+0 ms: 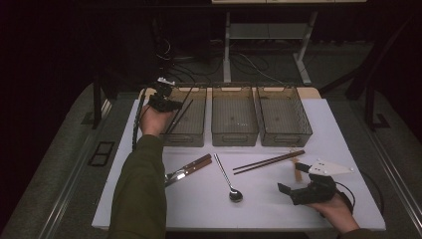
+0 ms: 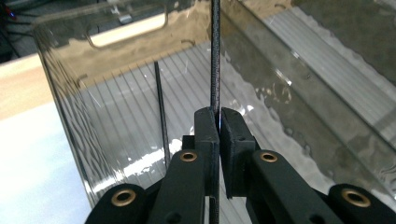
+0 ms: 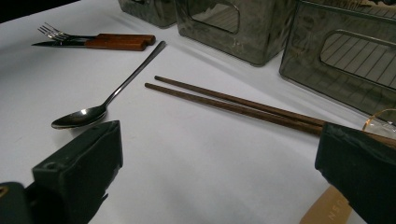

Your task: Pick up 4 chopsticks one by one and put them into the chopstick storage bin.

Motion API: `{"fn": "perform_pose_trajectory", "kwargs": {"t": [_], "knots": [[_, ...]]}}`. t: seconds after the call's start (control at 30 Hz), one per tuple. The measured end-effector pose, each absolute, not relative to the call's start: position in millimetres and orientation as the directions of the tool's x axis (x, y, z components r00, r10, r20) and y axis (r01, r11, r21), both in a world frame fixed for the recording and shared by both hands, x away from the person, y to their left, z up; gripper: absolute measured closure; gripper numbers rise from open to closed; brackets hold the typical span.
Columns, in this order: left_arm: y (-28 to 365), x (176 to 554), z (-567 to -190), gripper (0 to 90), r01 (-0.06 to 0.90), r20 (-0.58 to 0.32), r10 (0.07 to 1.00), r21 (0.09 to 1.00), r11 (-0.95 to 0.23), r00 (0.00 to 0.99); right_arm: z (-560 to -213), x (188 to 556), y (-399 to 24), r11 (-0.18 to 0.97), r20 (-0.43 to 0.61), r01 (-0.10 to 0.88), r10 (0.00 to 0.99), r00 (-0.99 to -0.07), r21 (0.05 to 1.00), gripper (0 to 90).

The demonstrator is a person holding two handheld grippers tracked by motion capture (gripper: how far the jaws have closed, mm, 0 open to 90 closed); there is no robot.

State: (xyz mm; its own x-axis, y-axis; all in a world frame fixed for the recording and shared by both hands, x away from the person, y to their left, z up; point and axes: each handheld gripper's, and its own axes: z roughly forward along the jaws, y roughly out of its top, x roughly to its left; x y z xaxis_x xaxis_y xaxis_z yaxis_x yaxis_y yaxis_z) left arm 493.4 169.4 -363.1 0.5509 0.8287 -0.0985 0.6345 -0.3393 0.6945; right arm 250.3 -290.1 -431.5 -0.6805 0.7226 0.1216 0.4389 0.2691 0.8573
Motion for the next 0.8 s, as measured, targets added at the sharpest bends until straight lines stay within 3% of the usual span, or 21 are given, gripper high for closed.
{"fn": "perform_pose_trajectory", "kwargs": {"t": [0.47,0.53,0.8], "knots": [[170.4,491.9,-381.6,84.4,0.648,-0.077,0.837,0.672,-0.357,0.541,-431.7,250.3,-289.6,0.271,0.121,0.44,0.723,-0.68,0.856,1.0],[169.0,491.8,-381.7,74.3,0.645,-0.074,0.835,0.672,-0.362,0.545,-431.6,250.3,-289.5,0.27,0.123,0.441,0.723,-0.68,0.856,1.0],[165.2,489.1,-379.0,67.6,0.629,-0.066,0.829,0.685,-0.368,0.556,-431.5,250.0,-289.4,0.272,0.12,0.438,0.722,-0.682,0.857,1.0]]}}
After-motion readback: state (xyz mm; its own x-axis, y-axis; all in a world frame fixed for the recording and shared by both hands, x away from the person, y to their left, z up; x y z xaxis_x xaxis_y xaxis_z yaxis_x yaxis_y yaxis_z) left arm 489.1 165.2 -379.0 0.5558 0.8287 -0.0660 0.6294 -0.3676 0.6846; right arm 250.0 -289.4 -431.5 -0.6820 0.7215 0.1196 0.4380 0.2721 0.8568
